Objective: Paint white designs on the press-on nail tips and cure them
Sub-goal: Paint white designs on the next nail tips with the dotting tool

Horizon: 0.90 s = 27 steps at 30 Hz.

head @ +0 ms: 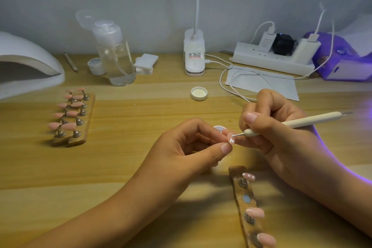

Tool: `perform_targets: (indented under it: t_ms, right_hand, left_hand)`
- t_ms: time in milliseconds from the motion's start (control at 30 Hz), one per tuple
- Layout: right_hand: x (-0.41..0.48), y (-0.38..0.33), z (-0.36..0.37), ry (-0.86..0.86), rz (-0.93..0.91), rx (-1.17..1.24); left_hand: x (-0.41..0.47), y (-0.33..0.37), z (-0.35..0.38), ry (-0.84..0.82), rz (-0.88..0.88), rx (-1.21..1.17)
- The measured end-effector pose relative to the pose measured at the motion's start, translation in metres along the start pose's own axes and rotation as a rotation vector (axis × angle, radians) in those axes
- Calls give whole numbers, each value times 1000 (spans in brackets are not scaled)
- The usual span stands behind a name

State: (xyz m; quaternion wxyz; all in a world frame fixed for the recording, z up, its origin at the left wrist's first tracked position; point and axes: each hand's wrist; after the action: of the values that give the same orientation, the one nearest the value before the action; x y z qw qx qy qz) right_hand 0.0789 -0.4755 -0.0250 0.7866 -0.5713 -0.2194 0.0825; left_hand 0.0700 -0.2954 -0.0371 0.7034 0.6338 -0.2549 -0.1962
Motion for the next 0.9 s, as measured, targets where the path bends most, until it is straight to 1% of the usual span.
perform_targets:
  t_ms: [900]
  right_hand:
    - [-1,0,-1,-10,11,-20]
  left_hand:
    - [0,-1,-1,-5,0,8]
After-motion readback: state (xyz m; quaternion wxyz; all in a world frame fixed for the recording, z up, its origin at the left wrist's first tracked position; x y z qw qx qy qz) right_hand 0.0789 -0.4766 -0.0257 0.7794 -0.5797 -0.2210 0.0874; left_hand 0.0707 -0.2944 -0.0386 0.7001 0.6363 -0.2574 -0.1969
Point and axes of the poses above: each hand's wrist, its own x-axis towards the middle knuckle, its own z-axis out of the palm, y = z × x, and after that the axes turned 12 degrees about -y, right-handed
